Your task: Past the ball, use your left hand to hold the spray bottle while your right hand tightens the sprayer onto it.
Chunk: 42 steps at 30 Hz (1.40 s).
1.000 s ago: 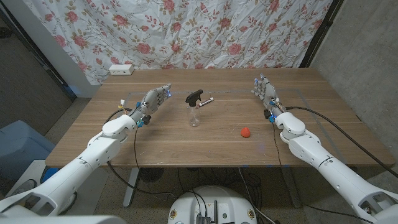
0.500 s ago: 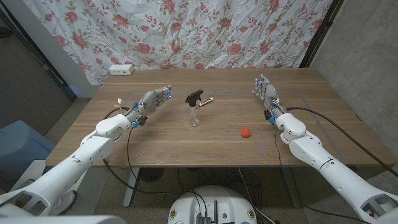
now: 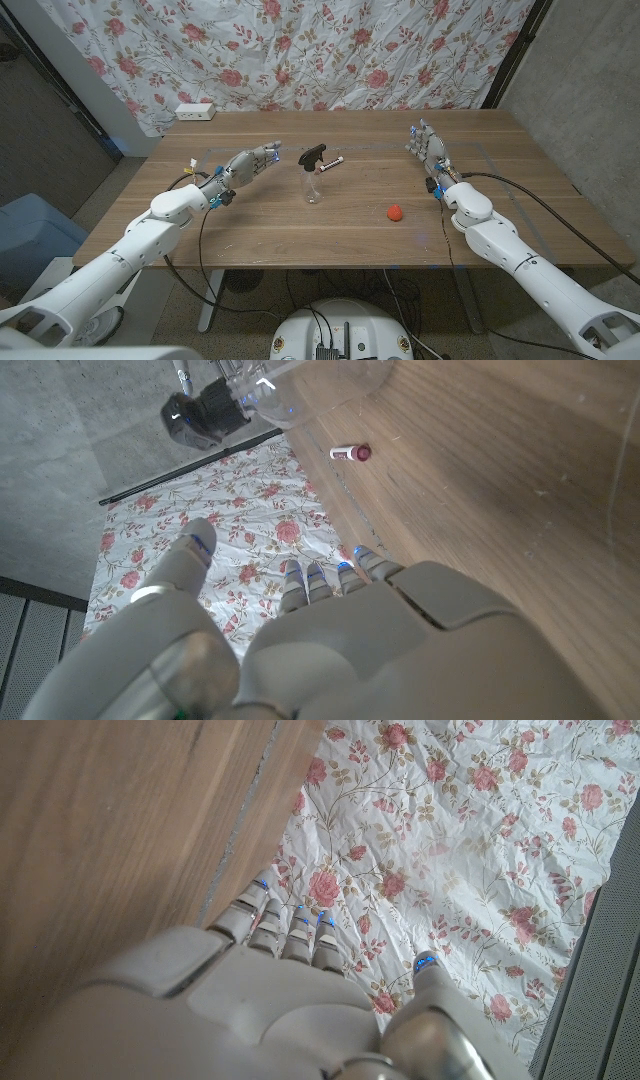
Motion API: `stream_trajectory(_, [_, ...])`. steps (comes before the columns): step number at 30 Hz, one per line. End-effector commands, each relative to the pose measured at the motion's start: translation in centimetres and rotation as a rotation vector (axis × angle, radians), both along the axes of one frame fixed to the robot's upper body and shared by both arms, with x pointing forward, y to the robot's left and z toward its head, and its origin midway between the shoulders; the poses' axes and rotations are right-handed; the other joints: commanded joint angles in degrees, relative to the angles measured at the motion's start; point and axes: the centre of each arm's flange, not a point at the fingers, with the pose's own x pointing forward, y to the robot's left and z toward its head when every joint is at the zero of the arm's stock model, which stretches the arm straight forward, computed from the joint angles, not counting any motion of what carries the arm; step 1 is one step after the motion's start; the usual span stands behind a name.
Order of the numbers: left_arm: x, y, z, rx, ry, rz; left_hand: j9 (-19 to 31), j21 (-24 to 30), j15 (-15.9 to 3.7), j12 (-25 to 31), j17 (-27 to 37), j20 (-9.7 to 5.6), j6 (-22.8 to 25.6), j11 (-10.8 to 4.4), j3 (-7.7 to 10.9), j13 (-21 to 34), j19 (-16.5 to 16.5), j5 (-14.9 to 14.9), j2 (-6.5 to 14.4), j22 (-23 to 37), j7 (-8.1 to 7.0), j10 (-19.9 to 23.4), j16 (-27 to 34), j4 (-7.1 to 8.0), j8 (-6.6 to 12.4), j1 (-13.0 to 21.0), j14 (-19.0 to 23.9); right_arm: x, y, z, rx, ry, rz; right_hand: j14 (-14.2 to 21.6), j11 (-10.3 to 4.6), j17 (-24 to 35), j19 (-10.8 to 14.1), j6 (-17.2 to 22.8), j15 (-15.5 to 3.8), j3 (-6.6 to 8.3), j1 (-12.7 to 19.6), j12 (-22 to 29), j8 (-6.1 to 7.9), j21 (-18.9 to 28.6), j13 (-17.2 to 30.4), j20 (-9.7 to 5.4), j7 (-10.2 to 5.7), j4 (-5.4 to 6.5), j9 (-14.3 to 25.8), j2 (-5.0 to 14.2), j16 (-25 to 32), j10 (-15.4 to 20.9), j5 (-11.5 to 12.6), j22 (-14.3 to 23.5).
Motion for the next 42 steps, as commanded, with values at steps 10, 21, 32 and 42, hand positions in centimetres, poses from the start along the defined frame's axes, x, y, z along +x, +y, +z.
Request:
stream_trajectory(10, [-0.7, -0.8, 0.2, 0.209, -0.014, -0.015, 0.1, 0.1, 0.40, -0.4, 0.3, -1.90, -7.1, 1.11, 1.06, 0.4, -6.0, 0.4, -2.9, 0.2, -0.11, -8.0, -0.2, 0.19, -1.15, 6.1, -7.3, -0.3, -0.1, -0.1, -0.003, -0.008, -0.002, -0.3, 0.44, -0.1, 0.0, -0.6, 0.60, -0.19, 0.0, 0.0, 0.03, 0.2, 0.1, 0.72, -0.40, -0.41, 0.2, 0.16, -0.2, -0.3, 0.2, 0.2])
stream_trajectory(21, [-0.2, -2.2, 0.3, 0.344, -0.032, -0.024, 0.2, 0.0, 1.27, -0.4, 0.4, -1.94, -10.9, 1.73, 1.00, 0.4, -9.1, 0.6, -4.0, 0.2, 0.01, -11.3, -0.1, 0.30, -1.43, 8.2, -10.1, -0.6, 0.0, -0.3, -0.001, -0.008, -0.007, -0.4, 0.43, -0.3, -0.1, -0.8, 0.77, -0.26, -0.1, 0.0, 0.01, 0.2, 0.1, 0.90, -0.60, -0.54, 0.2, 0.22, -0.2, -0.4, 0.2, 0.2])
stream_trajectory(32, [-0.6, -2.5, 0.3, 0.382, -0.095, 0.032, 0.2, 0.3, 1.34, -0.1, 0.4, -2.00, -11.2, 1.83, 0.92, 0.4, -9.1, 0.6, -4.4, 0.2, 0.06, -11.5, 0.2, 0.34, -1.12, 8.8, -10.2, -0.7, 0.3, -0.9, 0.011, -0.008, -0.013, -0.4, 0.48, -0.4, -0.1, -1.1, 0.86, -0.32, -0.2, 0.0, -0.01, 0.2, 0.1, 0.96, -0.62, -0.63, 0.2, 0.29, -0.2, -0.5, 0.2, 0.2])
stream_trajectory(42, [0.3, -4.4, -0.5, 0.386, -0.118, 0.005, 0.1, 1.3, 0.03, 1.2, 0.3, -2.27, -8.4, 0.94, 0.52, 0.4, -6.1, 0.9, -5.7, 0.2, -0.23, -8.2, 1.3, 0.34, 0.39, 10.6, -6.4, -0.8, 0.4, -1.1, 0.011, -0.003, -0.016, -0.4, 0.50, -0.5, -0.1, -1.2, 0.95, -0.37, -0.2, 0.0, 0.01, 0.3, 0.1, 0.99, -0.65, -0.76, 0.2, 0.39, -0.2, -0.5, 0.2, 0.2])
